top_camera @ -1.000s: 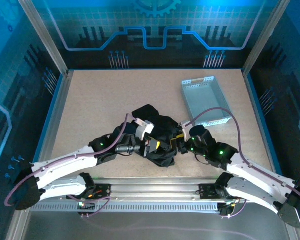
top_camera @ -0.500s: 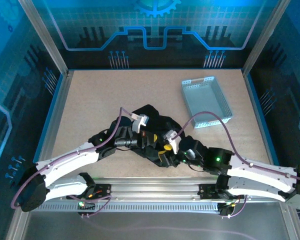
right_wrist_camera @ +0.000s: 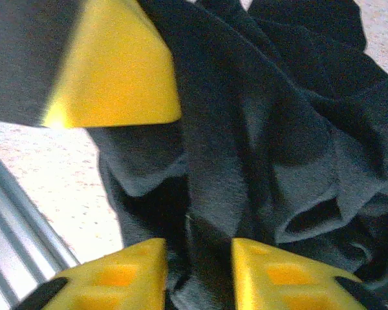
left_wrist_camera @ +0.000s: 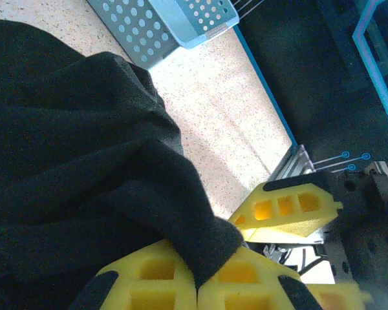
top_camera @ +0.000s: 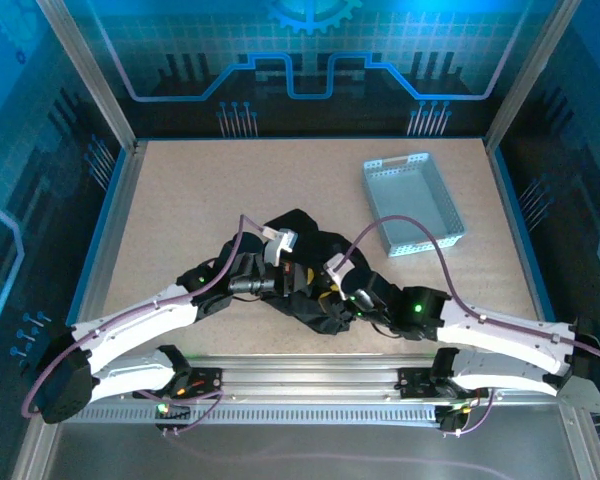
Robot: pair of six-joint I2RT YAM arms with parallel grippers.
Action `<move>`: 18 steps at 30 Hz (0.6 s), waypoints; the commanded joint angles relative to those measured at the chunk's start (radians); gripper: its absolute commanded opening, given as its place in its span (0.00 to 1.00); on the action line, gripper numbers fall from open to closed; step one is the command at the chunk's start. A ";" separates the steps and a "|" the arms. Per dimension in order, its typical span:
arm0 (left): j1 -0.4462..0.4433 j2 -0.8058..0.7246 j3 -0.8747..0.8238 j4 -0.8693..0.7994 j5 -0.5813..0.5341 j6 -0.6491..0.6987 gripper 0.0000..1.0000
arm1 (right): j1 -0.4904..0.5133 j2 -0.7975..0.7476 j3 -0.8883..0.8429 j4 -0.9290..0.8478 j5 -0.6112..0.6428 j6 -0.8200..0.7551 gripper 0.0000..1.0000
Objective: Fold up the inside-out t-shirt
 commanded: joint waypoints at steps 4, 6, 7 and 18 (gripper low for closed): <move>0.056 -0.016 0.000 0.014 0.030 -0.041 0.00 | -0.027 -0.050 0.038 -0.099 0.067 0.017 0.06; 0.101 -0.026 -0.023 0.050 0.060 -0.079 0.00 | -0.033 -0.093 0.032 -0.095 0.044 0.008 0.00; 0.132 -0.036 -0.036 0.081 0.084 -0.105 0.00 | -0.038 -0.116 0.025 -0.095 0.038 0.007 0.00; 0.266 0.051 -0.099 0.444 0.381 -0.295 0.00 | -0.433 -0.237 -0.182 0.105 -0.370 0.150 0.00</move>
